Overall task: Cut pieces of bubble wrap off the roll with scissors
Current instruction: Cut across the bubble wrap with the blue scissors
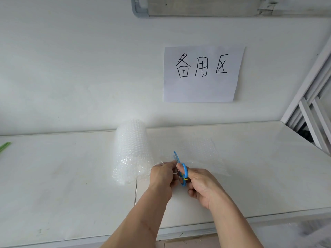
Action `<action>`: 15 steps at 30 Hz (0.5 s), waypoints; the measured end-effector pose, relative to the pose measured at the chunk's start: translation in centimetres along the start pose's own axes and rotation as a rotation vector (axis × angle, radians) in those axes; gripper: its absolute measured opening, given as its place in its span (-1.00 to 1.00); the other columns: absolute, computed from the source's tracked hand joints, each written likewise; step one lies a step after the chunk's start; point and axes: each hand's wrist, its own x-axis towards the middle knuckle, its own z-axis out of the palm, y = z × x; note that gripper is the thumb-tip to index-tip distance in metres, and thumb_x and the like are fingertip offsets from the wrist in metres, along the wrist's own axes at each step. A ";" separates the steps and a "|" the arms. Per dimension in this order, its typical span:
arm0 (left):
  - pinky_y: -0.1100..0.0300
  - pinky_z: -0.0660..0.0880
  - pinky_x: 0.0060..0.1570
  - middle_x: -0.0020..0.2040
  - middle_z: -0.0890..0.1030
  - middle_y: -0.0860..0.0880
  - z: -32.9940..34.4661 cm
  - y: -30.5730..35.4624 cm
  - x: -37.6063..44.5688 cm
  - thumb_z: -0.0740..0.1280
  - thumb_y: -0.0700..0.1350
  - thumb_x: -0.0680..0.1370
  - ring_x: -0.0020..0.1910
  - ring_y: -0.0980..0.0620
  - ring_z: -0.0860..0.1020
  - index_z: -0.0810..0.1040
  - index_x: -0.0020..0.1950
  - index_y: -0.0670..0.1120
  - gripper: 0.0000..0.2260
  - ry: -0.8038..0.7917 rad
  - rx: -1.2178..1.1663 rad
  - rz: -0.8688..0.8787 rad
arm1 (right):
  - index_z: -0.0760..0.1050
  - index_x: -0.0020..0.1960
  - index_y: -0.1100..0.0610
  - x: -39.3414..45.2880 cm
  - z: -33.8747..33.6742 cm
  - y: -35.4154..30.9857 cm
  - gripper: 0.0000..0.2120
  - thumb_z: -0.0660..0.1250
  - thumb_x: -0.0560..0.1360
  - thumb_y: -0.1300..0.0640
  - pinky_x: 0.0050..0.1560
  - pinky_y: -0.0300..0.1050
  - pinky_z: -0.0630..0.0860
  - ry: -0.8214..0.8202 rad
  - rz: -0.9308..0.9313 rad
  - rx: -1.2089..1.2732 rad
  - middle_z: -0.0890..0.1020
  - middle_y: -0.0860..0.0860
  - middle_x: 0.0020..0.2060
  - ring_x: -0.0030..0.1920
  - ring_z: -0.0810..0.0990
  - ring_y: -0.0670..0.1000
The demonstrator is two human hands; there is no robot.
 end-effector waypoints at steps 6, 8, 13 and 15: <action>0.18 0.45 -0.41 -0.31 0.57 -0.11 0.8 0.4 0.2 0.39 -0.13 0.52 -0.46 -0.01 0.46 0.60 -0.07 -0.22 -0.85 0.036 -0.031 -0.005 | 0.66 -0.25 0.12 -0.1 0.1 0.1 -0.66 0.52 0.33 -0.17 -0.48 -0.22 0.32 -0.002 -0.005 -0.023 0.51 0.11 -0.28 -0.51 0.30 -0.06; 0.21 0.44 -0.47 -0.28 0.60 -0.10 0.7 0.3 0.2 0.36 -0.17 0.53 -0.47 0.00 0.46 0.62 -0.06 -0.22 -0.88 0.038 -0.020 0.002 | 0.64 -0.23 0.14 -0.1 0.2 -0.1 -0.65 0.53 0.33 -0.17 -0.50 -0.22 0.33 0.008 0.001 -0.014 0.50 0.13 -0.29 -0.52 0.31 -0.06; 0.23 0.42 -0.50 -0.23 0.63 -0.12 0.4 0.3 0.1 0.36 -0.18 0.53 -0.47 0.00 0.48 0.63 -0.02 -0.23 -0.86 0.038 -0.007 -0.004 | 0.61 -0.17 0.16 0.0 0.4 -0.4 -0.61 0.54 0.33 -0.17 -0.51 -0.24 0.35 0.002 0.018 -0.004 0.49 0.11 -0.29 -0.51 0.31 -0.07; 0.26 0.43 -0.54 -0.25 0.62 -0.12 0.4 0.4 0.0 0.36 -0.19 0.53 -0.47 -0.01 0.48 0.63 -0.03 -0.24 -0.87 0.035 -0.004 -0.003 | 0.63 -0.17 0.17 0.0 0.4 -0.3 -0.61 0.54 0.33 -0.17 -0.51 -0.23 0.34 0.005 0.012 -0.013 0.48 0.12 -0.28 -0.52 0.30 -0.07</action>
